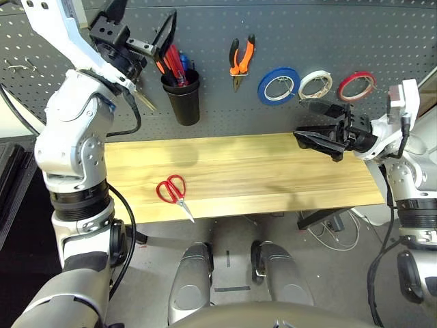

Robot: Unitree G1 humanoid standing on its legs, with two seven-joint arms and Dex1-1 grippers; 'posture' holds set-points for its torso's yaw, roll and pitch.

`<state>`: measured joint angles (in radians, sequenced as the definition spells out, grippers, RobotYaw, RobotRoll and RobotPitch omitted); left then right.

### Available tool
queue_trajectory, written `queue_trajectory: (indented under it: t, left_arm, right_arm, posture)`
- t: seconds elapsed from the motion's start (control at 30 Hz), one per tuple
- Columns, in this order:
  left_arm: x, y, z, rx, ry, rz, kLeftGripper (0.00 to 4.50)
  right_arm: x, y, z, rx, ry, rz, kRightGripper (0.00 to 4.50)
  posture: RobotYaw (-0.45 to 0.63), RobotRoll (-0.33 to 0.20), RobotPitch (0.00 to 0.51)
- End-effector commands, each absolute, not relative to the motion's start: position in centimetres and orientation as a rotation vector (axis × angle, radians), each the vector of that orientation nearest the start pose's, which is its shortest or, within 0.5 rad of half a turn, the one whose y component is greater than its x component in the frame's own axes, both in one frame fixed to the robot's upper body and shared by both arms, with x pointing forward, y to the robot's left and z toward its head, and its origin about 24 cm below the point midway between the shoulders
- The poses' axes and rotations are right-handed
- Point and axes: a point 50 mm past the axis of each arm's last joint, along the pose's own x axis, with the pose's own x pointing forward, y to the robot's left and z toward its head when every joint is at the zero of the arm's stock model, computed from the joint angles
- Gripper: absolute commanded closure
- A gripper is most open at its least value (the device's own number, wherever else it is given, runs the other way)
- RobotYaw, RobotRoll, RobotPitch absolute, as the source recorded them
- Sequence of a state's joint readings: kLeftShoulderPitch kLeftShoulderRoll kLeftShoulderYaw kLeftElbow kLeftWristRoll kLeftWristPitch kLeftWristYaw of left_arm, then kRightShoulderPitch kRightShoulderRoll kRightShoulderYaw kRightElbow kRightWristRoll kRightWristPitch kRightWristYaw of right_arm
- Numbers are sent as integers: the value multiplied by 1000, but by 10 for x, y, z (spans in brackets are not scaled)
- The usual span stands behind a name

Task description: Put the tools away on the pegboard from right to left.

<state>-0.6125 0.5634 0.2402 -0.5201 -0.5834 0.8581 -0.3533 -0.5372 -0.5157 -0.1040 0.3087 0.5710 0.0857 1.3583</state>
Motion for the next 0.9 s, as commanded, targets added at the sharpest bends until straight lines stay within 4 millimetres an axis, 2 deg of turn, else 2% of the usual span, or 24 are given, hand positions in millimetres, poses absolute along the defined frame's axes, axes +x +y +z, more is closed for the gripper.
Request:
queue_trajectory:
  t: [0.03, 0.17, 0.3, 0.5, 0.63, 0.83, 0.9]
  left_arm:
    - [248, 172, 254, 164, -110, -683, 13]
    - [233, 175, 231, 144, 47, -722, 13]
    - [227, 180, 209, 116, 144, -686, 13]
    - [229, 199, 160, 107, 320, -529, 13]
    - [231, 209, 123, 112, 418, -447, 13]
    - [236, 224, 80, 152, 542, -297, 13]
    - [237, 226, 73, 139, 566, -268, 13]
  right_arm:
    - [308, -198, 153, -70, -219, 1325, 0]
    - [308, -194, 146, -99, -193, 1366, 0]
    - [306, -191, 141, -120, -176, 1388, 0]
    - [302, -186, 127, -155, -139, 1375, 0]
    - [296, -181, 108, -185, 18, 1365, 0]
    - [287, -174, 94, -219, 78, 1309, 0]
    - [284, -171, 91, -232, 84, 1298, 0]
  posture:
    - [177, 0, 140]
    - [188, 0, 151]
    - [175, 0, 167]
    - [140, 0, 198]
    - [109, 0, 225]
    - [66, 0, 258]
    - [59, 0, 264]
